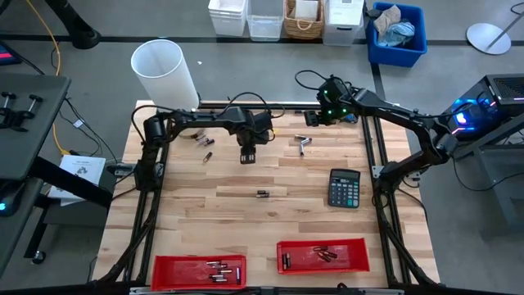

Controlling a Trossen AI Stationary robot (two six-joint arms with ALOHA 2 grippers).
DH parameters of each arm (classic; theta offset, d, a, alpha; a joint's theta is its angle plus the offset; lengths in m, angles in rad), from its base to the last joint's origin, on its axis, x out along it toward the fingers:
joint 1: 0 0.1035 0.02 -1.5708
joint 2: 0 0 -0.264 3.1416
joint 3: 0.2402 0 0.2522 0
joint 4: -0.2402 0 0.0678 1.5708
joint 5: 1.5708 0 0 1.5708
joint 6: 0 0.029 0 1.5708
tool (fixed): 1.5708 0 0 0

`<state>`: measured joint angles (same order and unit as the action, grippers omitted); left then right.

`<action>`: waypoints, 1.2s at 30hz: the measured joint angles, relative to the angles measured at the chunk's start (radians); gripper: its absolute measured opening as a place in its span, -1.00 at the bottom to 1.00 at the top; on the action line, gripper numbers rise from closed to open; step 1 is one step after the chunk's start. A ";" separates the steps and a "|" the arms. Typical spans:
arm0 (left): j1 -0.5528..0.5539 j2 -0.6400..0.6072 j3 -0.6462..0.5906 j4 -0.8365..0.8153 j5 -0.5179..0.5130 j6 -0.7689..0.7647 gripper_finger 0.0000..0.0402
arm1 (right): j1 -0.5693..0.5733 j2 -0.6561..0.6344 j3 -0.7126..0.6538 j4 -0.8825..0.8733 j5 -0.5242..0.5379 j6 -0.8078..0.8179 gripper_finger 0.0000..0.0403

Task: Sort batteries
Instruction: Put the black-brown battery into the right red bin

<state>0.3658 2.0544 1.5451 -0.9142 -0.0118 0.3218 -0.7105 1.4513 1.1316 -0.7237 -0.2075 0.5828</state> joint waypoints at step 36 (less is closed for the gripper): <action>-0.112 -0.517 -0.312 -0.083 0.248 -0.353 -0.86 | 0.039 0.000 0.000 0.001 -0.007 -0.083 0.10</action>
<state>0.2536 1.5376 1.2328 -0.9970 0.2360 -0.0315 -0.6716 1.4517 1.1316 -0.7230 -0.2149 0.4994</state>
